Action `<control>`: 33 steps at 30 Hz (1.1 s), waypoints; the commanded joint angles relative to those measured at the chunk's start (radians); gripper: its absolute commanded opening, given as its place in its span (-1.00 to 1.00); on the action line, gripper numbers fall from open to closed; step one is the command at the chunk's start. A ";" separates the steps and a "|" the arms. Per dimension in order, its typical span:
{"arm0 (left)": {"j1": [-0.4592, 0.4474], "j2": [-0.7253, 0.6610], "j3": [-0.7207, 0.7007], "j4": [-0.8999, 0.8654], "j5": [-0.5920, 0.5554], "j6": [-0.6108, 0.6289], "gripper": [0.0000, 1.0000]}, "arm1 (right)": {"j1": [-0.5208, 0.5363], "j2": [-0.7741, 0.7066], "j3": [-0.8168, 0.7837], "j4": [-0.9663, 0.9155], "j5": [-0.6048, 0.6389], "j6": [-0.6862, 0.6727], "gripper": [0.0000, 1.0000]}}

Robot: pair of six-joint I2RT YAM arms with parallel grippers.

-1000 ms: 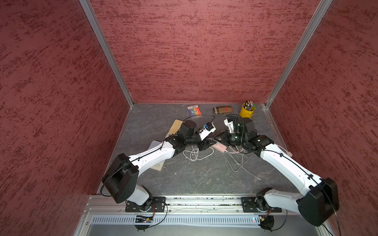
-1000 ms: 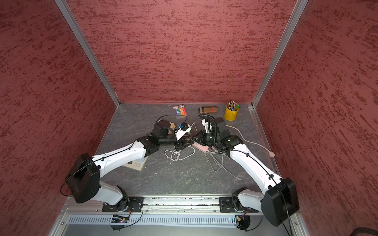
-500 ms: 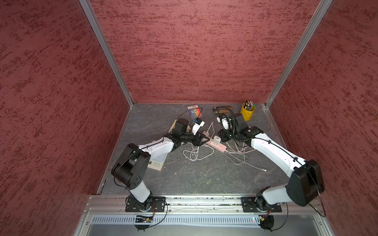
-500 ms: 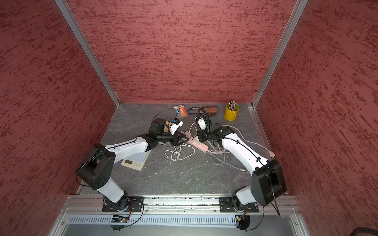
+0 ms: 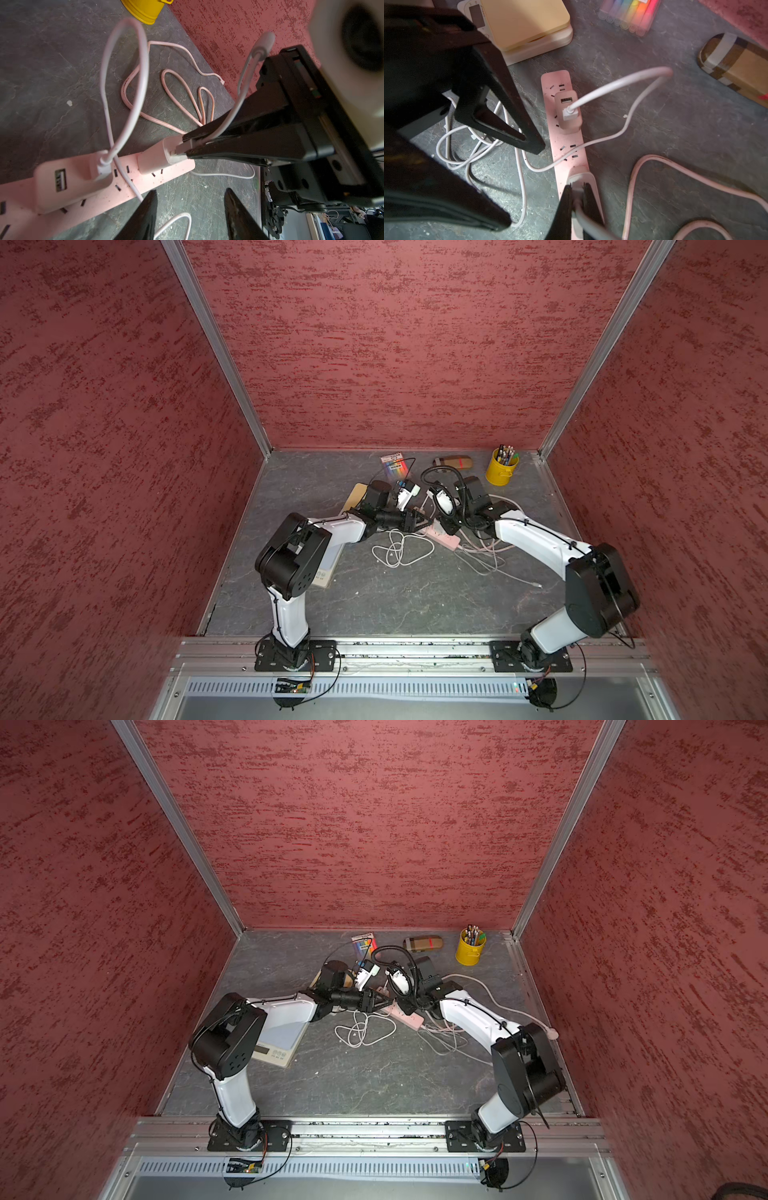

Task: Charge the electronic scale
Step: Insert the charging cable into the plug.

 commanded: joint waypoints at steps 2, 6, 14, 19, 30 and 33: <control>0.009 0.034 0.018 0.019 0.026 -0.014 0.05 | -0.001 -0.039 -0.066 0.083 -0.030 -0.094 -1.00; 0.011 0.044 0.023 0.010 0.029 -0.012 0.04 | -0.008 -0.067 -0.095 0.077 -0.059 -0.137 -1.00; 0.010 0.051 0.028 0.004 0.033 -0.014 0.03 | -0.045 -0.081 -0.129 0.057 -0.075 -0.174 -1.00; 0.011 0.052 0.027 -0.003 0.035 -0.012 0.02 | -0.058 -0.070 -0.116 0.048 -0.078 -0.184 -1.00; 0.014 0.060 0.030 -0.010 0.043 -0.008 0.01 | -0.059 -0.038 -0.124 -0.016 -0.124 -0.231 -1.00; 0.015 0.061 0.032 -0.011 0.046 -0.008 0.00 | -0.060 -0.010 -0.108 -0.056 -0.131 -0.231 -1.00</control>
